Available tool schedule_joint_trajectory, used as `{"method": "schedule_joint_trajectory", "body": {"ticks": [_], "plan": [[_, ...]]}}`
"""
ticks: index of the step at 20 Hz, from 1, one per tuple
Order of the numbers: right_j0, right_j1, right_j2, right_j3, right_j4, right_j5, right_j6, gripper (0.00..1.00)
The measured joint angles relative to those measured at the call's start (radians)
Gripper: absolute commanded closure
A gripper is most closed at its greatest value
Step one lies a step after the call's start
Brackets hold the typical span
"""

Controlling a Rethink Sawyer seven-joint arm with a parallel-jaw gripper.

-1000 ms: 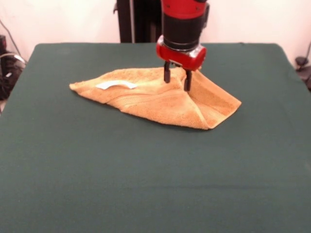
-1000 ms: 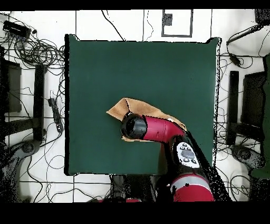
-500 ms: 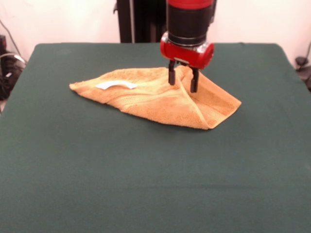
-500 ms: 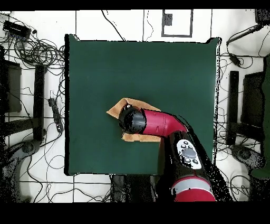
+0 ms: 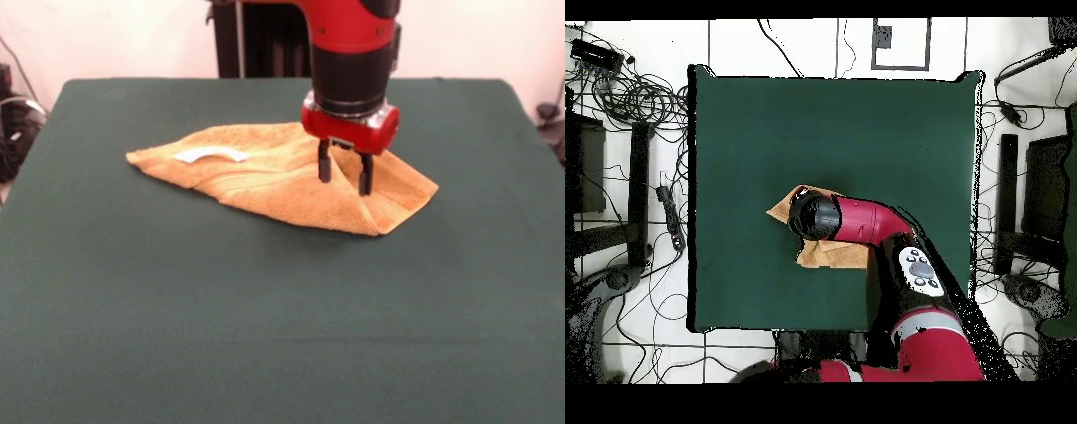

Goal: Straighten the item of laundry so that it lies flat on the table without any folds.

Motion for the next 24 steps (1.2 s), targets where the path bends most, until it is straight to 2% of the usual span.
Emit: {"method": "schedule_joint_trajectory", "body": {"ticks": [9, 24], "plan": [[-0.001, 0.080, 0.021, -0.028, -0.010, 0.000, 0.000, 0.00], [-0.007, 0.070, 0.026, -0.038, -0.055, 0.014, 0.000, 0.00]]}}
